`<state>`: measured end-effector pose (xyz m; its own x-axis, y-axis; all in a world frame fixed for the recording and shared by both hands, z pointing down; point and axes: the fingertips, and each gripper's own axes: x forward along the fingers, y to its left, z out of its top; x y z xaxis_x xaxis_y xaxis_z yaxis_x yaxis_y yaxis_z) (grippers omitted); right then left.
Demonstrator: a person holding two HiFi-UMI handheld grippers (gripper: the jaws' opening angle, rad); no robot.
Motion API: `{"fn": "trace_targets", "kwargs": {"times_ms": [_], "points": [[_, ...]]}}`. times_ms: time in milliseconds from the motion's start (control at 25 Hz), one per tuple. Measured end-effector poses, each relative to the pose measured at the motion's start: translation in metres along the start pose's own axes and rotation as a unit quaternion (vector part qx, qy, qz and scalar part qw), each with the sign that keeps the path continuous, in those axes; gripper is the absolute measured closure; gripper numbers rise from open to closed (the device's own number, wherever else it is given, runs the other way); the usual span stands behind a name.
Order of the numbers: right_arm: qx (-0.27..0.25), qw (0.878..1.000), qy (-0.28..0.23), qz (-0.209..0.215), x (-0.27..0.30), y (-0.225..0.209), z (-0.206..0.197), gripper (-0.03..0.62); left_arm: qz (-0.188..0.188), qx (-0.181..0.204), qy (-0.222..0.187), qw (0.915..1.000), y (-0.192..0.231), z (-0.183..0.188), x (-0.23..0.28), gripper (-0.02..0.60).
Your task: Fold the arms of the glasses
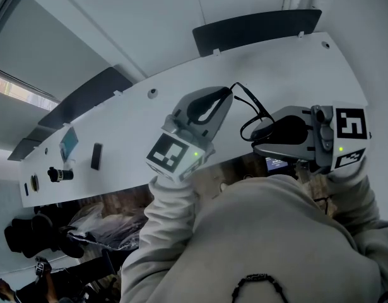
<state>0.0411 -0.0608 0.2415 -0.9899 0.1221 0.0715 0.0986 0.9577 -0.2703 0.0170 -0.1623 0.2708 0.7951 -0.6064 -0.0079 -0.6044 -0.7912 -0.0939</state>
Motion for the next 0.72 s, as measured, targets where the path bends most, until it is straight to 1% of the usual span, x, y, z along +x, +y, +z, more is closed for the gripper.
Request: {"fn": "trace_targets", "kwargs": {"times_ms": [80, 160, 280, 440, 720], "points": [[-0.004, 1.0, -0.014, 0.0, -0.002, 0.002, 0.006, 0.531, -0.001, -0.012, -0.009, 0.9999, -0.001, 0.005, -0.002, 0.554], [-0.007, 1.0, -0.025, -0.003, -0.005, 0.003, 0.01, 0.531, -0.006, -0.015, -0.01, 0.9998, -0.007, 0.007, -0.002, 0.554], [-0.013, 0.999, -0.033, -0.01, -0.008, 0.003, 0.015, 0.531, -0.014, -0.014, -0.01, 0.9998, -0.015, 0.007, -0.002, 0.555], [-0.018, 0.999, -0.042, -0.013, -0.008, 0.002, 0.021, 0.531, -0.021, -0.025, -0.014, 0.9994, -0.022, 0.009, -0.004, 0.558], [-0.019, 0.998, -0.059, -0.01, -0.008, -0.002, 0.027, 0.531, -0.036, -0.035, -0.015, 0.9986, -0.031, 0.01, -0.005, 0.56]]}}
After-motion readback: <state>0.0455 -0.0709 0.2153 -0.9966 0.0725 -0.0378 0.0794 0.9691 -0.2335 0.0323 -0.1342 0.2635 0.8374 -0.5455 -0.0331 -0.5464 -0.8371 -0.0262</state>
